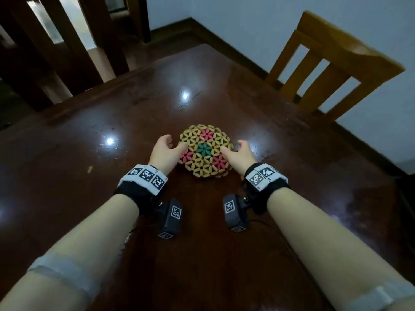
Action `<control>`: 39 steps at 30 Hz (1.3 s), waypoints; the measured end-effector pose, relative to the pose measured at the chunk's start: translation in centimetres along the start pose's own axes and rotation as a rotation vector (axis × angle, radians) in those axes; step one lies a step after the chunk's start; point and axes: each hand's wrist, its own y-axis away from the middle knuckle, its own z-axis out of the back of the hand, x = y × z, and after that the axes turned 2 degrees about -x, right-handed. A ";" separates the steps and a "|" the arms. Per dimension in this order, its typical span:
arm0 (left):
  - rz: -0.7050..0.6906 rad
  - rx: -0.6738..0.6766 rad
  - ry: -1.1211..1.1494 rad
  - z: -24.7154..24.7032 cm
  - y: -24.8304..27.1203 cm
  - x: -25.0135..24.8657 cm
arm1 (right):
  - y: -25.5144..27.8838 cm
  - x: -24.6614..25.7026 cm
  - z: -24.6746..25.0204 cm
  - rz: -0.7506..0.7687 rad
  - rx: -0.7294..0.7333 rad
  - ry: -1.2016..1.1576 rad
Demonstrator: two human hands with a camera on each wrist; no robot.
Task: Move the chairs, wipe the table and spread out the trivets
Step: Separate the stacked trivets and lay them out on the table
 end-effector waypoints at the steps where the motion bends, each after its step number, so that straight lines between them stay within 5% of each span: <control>1: -0.003 0.014 0.010 -0.3 -0.3 0.1 | -0.5 0.1 -0.4 0.005 -0.002 0.008; 10: 0.033 0.067 -0.131 -2.4 0.3 -0.1 | -0.5 -1.1 -0.8 -0.166 0.028 -0.040; 15: 0.065 0.060 -0.178 -3.1 3.5 0.4 | 3.4 -2.3 -0.9 -0.120 0.006 -0.075; 24: 0.151 0.151 -0.091 -1.0 14.7 2.7 | 14.7 -5.8 0.8 -0.140 0.056 -0.272; 33: 0.278 0.246 0.269 5.3 27.1 4.6 | 28.7 -9.5 1.8 -0.187 0.275 -0.727; 36: 0.381 0.394 0.416 6.8 32.3 5.0 | 32.6 -10.9 1.1 -0.183 0.346 -0.800; 39: 0.420 0.402 0.520 8.6 36.8 6.0 | 36.1 -11.9 -0.1 -0.162 0.385 -0.823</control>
